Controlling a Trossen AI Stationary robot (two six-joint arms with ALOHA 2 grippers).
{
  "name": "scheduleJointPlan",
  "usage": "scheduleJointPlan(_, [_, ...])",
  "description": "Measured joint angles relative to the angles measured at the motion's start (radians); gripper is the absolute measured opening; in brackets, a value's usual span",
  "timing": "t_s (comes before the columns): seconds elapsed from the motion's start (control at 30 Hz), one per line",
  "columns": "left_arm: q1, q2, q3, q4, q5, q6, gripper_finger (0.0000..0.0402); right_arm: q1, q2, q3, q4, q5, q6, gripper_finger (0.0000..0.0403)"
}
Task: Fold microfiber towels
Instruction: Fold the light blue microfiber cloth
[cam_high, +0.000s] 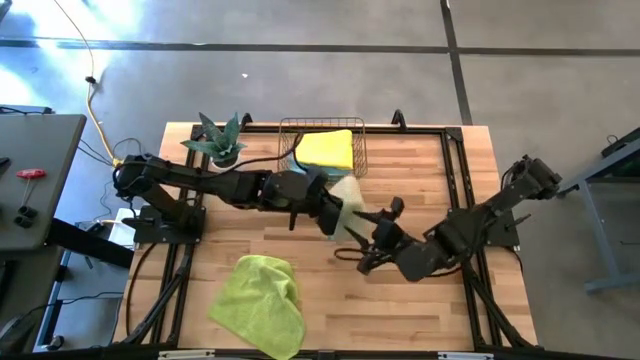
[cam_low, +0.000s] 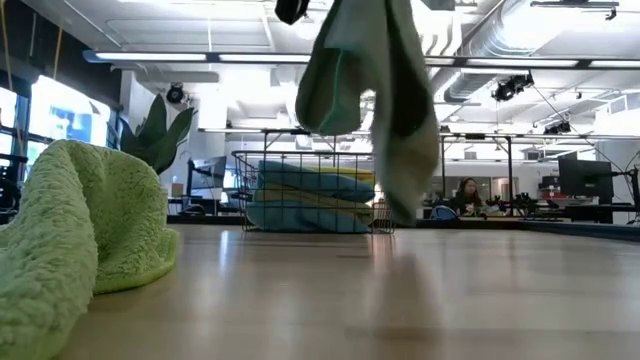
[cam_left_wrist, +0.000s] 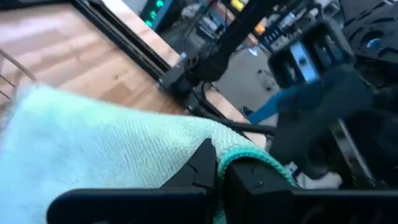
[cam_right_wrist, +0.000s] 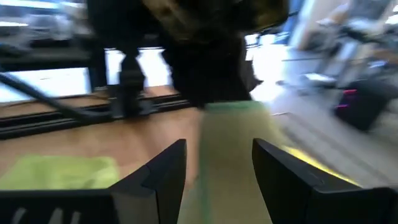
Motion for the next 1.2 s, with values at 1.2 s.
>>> scheduleJointPlan(1.2, [0.064,-0.002,0.0,0.153,0.158,0.012,0.0,-0.046,0.023,0.0,0.004,0.132,0.011,0.0177])
